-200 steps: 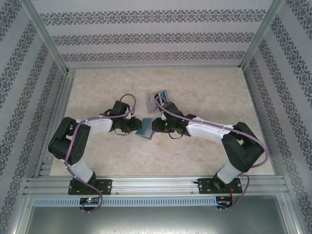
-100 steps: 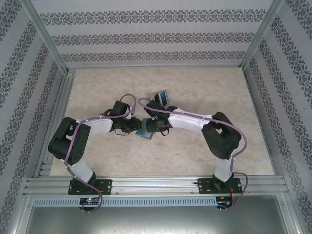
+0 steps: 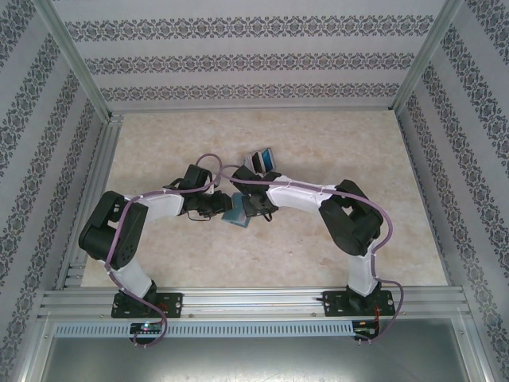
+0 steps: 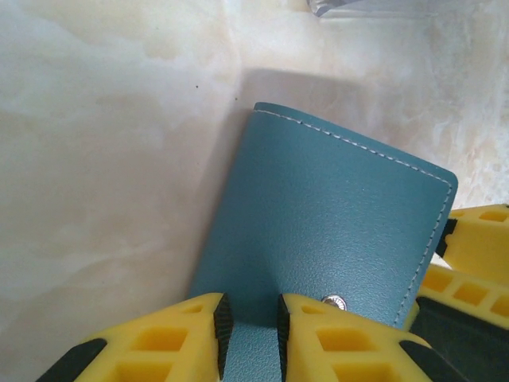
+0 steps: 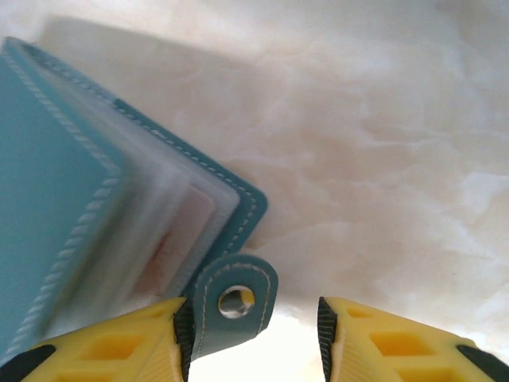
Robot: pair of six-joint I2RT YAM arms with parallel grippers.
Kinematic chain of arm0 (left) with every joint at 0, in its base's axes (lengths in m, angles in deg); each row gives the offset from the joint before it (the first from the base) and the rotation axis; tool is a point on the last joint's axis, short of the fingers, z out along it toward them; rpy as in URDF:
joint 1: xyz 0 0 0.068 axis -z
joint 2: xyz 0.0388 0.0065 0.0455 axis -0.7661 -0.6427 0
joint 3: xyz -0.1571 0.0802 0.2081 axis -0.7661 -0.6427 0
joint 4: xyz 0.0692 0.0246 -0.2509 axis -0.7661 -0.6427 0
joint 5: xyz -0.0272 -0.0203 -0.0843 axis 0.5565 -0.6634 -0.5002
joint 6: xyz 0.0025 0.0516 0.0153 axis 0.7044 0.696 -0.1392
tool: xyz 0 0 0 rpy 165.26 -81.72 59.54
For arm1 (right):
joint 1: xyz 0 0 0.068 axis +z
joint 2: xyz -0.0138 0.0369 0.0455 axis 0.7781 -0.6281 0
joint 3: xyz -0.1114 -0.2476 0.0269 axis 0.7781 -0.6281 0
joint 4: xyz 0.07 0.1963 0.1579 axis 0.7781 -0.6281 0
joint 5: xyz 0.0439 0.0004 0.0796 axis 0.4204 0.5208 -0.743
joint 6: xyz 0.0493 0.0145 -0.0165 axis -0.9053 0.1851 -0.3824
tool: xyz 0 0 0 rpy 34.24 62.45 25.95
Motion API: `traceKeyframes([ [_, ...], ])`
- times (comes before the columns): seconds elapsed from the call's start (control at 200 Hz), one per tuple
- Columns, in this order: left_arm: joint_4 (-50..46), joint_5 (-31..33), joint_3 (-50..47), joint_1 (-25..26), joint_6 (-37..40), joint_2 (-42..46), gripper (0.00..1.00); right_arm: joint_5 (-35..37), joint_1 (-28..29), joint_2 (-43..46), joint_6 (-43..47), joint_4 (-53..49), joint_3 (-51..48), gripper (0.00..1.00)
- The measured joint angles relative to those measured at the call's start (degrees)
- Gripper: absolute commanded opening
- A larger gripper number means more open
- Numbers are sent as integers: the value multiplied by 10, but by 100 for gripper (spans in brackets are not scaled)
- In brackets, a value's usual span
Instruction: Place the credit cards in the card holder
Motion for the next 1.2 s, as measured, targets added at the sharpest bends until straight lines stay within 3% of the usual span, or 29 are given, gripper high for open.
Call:
traceKeyframes([
  [0.195,4,-2,0,0,0,-4,27,-6,-27,32,0,10,-52,45],
  [0.61,6,-4,0,0,0,-4,27,-136,-39,72,-40,117,-135,36],
  [1.199,8,-5,0,0,0,-5,27,-152,-54,123,-61,133,-165,24],
])
